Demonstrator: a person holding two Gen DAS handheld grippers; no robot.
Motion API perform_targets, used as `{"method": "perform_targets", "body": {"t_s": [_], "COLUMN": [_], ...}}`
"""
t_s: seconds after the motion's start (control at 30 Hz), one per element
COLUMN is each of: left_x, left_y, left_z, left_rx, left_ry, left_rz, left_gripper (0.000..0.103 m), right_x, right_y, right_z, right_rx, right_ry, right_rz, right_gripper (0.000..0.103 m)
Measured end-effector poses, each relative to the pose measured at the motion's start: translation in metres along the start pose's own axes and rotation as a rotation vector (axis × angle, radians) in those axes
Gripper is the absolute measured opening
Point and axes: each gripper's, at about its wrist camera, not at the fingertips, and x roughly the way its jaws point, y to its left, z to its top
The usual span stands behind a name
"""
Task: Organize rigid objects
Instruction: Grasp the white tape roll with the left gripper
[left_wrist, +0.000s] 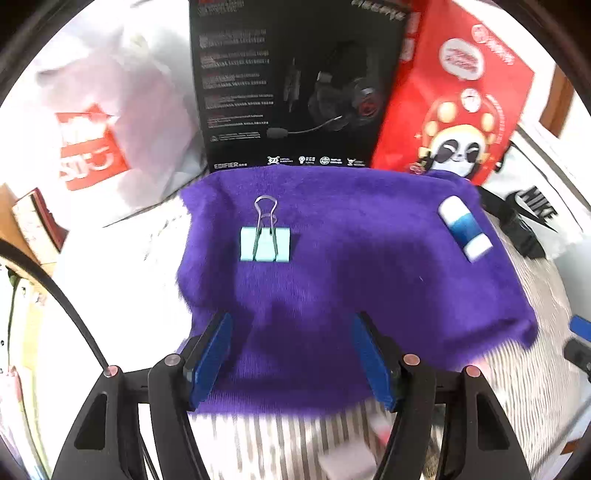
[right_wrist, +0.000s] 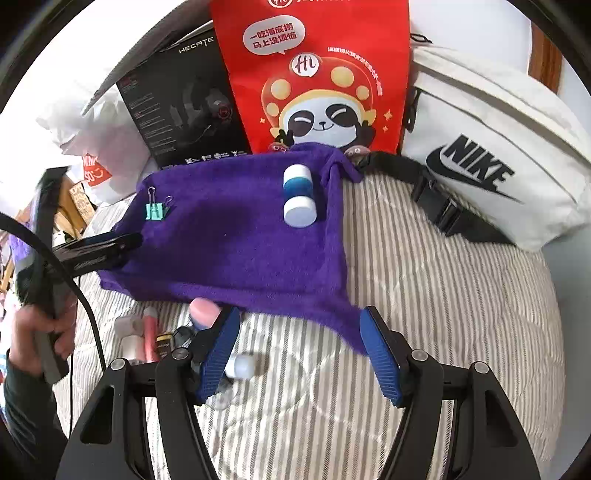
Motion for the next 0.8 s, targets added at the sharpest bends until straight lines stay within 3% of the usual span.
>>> {"method": "perform_targets", "body": {"t_s": [0.17, 0.3, 0.37, 0.43, 0.8], "left_x": [-0.016, -0.011, -0.006, -0.004, -0.001], "left_y": [0.001, 0.006, 0.005, 0.002, 0.006], "left_z": [-0.032, -0.052, -0.06, -0.064, -0.07], "left_rx": [-0.03, -0.061, -0.07, -0.075, -0.078], "left_ry": [0.039, 0.071, 0.091, 0.112, 0.147], "left_rz": [-0.027, -0.019, -0.05, -0.07, -0.014], "left_gripper": [0.065, 0.065, 0.065, 0.065, 0.065], "right_x": [0.0, 0.002, 0.003, 0.005, 0.009], "right_y": [0.004, 0.008, 0.01, 0.01, 0.011], "right_z": [-0.013, -0.022, -0.029, -0.034, -0.047], "right_rx": [-0.003, -0.016, -0.025, -0.025, -0.021], "right_ry": [0.021, 0.036, 0.045, 0.053, 0.077], "right_rz": [0.012, 0.016, 0.015, 0.016, 0.033], "right_gripper": [0.067, 0.067, 0.067, 0.067, 0.067]}}
